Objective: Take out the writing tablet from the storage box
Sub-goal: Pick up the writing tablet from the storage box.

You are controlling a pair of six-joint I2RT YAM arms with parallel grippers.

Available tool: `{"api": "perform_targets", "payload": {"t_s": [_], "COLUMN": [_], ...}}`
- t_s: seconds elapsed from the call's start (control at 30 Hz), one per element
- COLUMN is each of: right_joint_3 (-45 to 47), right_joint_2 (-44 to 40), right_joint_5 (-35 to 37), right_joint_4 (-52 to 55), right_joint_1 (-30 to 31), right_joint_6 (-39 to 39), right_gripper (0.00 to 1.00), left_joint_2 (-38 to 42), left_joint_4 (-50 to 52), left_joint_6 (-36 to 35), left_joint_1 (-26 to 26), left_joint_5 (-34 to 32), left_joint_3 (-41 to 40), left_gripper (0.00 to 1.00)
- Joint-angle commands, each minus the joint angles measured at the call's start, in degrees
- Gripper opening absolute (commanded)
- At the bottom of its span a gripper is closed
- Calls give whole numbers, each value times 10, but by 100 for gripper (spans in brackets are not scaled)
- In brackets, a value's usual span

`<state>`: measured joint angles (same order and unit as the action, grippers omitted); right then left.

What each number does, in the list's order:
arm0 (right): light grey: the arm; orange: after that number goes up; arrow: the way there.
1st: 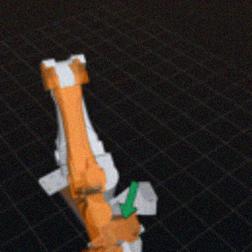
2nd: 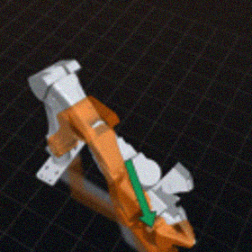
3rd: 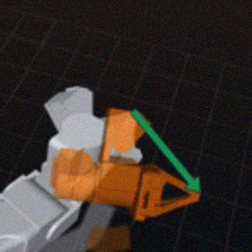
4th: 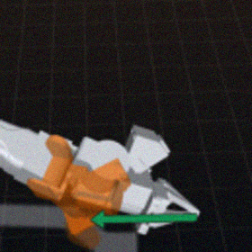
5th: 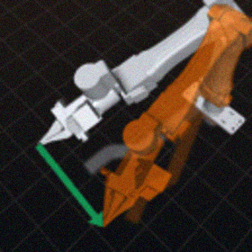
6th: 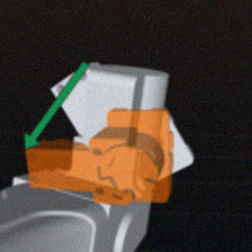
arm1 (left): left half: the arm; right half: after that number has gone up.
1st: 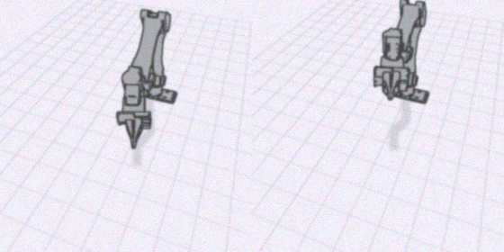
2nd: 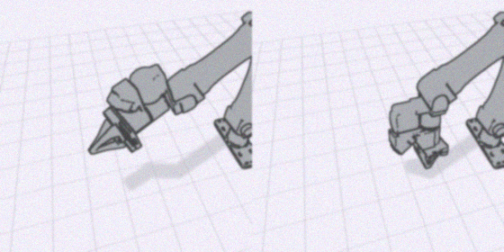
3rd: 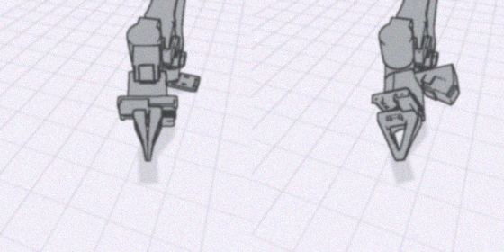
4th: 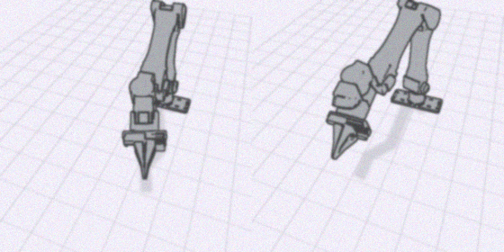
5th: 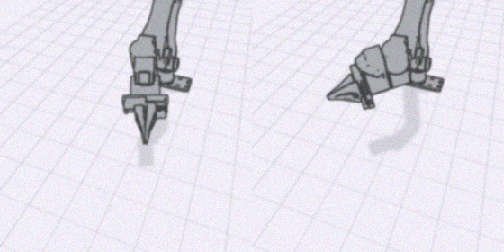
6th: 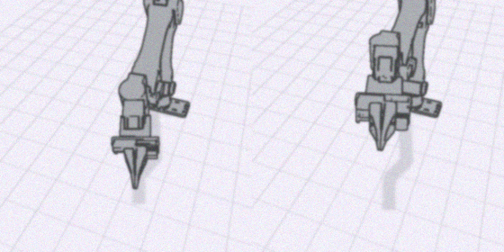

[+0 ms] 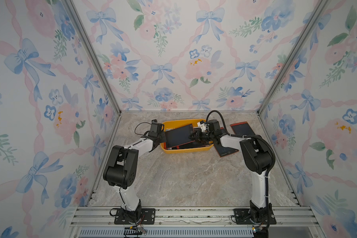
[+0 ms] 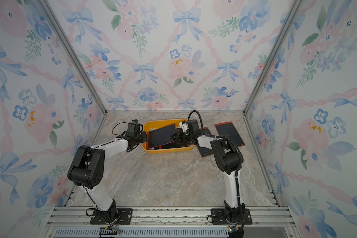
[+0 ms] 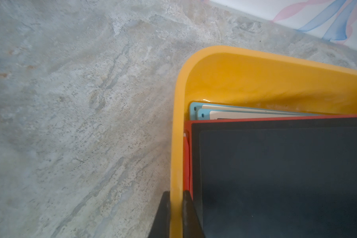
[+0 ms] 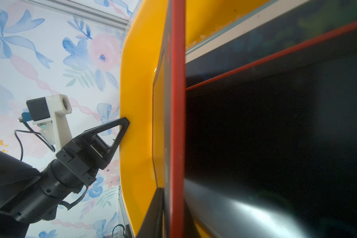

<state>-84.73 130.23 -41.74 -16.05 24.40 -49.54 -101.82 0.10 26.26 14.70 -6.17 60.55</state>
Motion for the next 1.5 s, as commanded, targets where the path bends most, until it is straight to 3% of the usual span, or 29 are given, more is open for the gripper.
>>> {"api": "perform_targets", "payload": {"t_s": [0.0,0.37,1.47], "right_joint_3": [10,12,51], "right_joint_2": [-20,-36,-155], "right_joint_5": [2,12,36], "right_joint_4": [-10,-7,6], "right_joint_1": [2,-3,-58], "right_joint_6": [8,9,-5], "right_gripper": [10,5,4], "left_joint_2": [-11,-9,-7], "left_joint_4": [37,39,42], "left_joint_6": [6,4,5], "left_joint_1": [14,11,11], "left_joint_5": [35,31,30], "left_joint_3": [0,0,6], "left_gripper": [0,0,0]}}
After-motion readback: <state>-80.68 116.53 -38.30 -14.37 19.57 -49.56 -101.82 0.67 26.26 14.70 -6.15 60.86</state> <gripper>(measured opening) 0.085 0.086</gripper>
